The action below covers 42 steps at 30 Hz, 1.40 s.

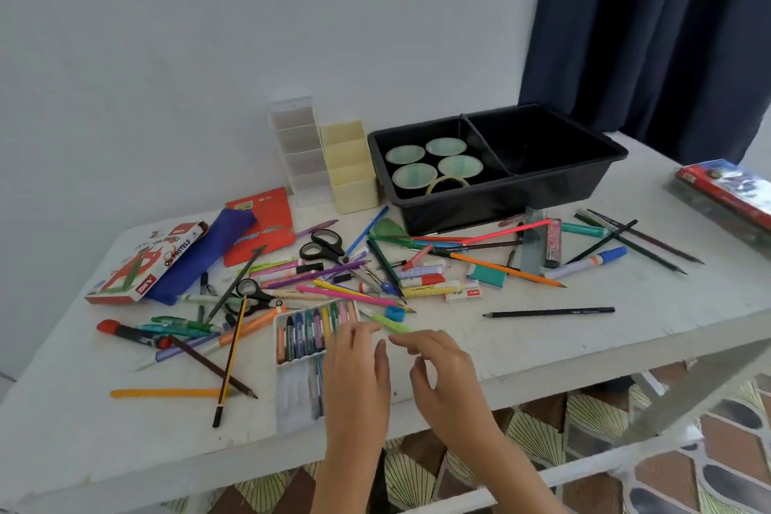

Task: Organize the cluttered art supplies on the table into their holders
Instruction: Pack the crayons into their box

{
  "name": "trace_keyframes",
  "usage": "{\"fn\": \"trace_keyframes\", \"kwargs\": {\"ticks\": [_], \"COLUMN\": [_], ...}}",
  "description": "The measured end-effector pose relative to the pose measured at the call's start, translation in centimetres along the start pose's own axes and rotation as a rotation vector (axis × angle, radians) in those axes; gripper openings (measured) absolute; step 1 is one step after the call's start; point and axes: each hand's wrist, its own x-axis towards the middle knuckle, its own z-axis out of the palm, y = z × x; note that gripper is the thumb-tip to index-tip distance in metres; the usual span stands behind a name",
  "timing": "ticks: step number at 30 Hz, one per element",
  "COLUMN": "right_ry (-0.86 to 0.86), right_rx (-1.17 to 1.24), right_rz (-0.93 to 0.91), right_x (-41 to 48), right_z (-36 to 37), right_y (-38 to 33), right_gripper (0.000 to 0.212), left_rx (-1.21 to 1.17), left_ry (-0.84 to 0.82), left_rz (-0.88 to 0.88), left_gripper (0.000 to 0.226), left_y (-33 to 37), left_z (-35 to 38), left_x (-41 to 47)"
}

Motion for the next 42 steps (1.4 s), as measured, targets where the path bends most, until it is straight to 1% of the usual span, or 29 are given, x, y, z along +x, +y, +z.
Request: {"fn": "trace_keyframes", "kwargs": {"ticks": [5, 11, 17, 19, 21, 24, 28, 33, 37, 39, 42], "right_ry": [0.117, 0.249, 0.346, 0.363, 0.378, 0.353, 0.29, 0.277, 0.371, 0.316, 0.168], "right_rx": [-0.007, 0.017, -0.022, -0.063, -0.131, -0.151, -0.129, -0.189, -0.352, -0.482, -0.647], "right_rz": [0.071, 0.212, 0.286, 0.324, 0.323, 0.345, 0.386, 0.392, 0.354, 0.355, 0.43], "right_x": [1.2, 3.9, 6.9, 7.4, 7.9, 8.7, 9.3, 9.7, 11.1, 12.2, 13.5], "right_z": [-4.7, -10.9, -16.4, -17.7, -19.0, -20.8, -22.4, -23.5, -24.4, -24.8, -24.9], "right_y": [4.0, 9.6, 14.1, 15.4, 16.8, 18.5, 19.9, 21.0, 21.5, 21.8, 22.3], "right_gripper": [0.039, 0.04, 0.039, 0.039, 0.039, 0.04, 0.042, 0.036, 0.021, 0.017, 0.021], "left_rx": [-0.052, -0.085, -0.154, -0.177, -0.212, -0.201, -0.115, 0.015, 0.091, 0.068, 0.035], "left_ry": [-0.089, -0.129, -0.111, -0.116, -0.131, -0.177, -0.28, -0.309, -0.298, -0.255, -0.226], "left_rz": [0.065, 0.125, 0.091, 0.069, 0.037, 0.032, 0.013, -0.05, -0.089, -0.107, -0.18], "left_gripper": [0.02, 0.015, 0.013, 0.013, 0.015, 0.022, 0.028, 0.019, 0.014, 0.015, 0.015], "left_y": [4.4, 8.9, 12.9, 13.8, 14.6, 15.2, 15.4, 15.9, 16.5, 16.4, 16.2], "left_z": [3.9, 9.4, 14.7, 16.1, 17.6, 19.9, 22.5, 24.6, 25.0, 25.4, 25.9], "left_x": [1.9, 5.2, 10.2, 11.9, 13.5, 15.7, 17.7, 18.6, 18.7, 18.4, 18.2]}}
